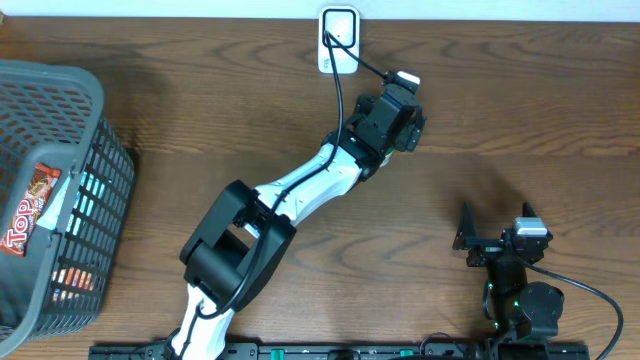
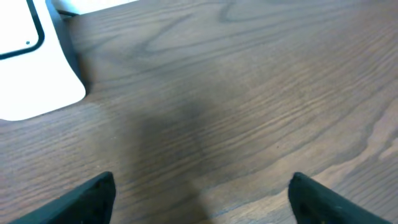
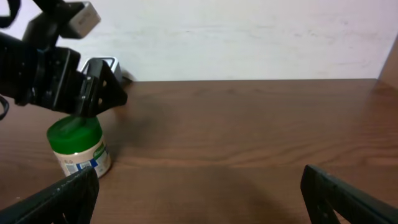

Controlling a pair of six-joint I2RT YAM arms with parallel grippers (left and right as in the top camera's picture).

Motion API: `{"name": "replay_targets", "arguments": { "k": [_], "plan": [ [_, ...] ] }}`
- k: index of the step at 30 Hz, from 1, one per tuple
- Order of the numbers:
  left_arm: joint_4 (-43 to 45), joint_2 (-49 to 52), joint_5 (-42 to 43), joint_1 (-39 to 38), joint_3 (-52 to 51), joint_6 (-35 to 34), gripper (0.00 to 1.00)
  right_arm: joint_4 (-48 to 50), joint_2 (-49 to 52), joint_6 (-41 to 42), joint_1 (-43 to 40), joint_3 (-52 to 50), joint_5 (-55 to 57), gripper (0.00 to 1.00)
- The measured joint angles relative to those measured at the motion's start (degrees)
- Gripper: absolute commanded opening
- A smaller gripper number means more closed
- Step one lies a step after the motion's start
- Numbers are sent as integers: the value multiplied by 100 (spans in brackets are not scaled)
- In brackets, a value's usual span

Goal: Scan the item barcode
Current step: 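Carry the jar to the white scanner and hold it under it, then set the jar down on the table and retract the left gripper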

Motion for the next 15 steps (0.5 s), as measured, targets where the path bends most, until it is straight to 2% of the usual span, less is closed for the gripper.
{"name": "replay_targets", "arguments": {
  "k": [5,6,8,12,15],
  "plan": [
    [-26,-601,-11,22,-22,455,91,2,0,0,0,0,0,99],
    [-24,-824,-11,33,-22,546,98,0,0,0,0,0,0,99],
    [-173,-1340,-13,61,-20,691,98,2,0,-2,0,0,0,99],
    [-857,-2378,-111,129,-11,1436,98,2,0,-2,0,0,0,99],
    [-1414,-3021,-514,293,-11,1991,98,2,0,0,0,0,2,99]
  ]
}}
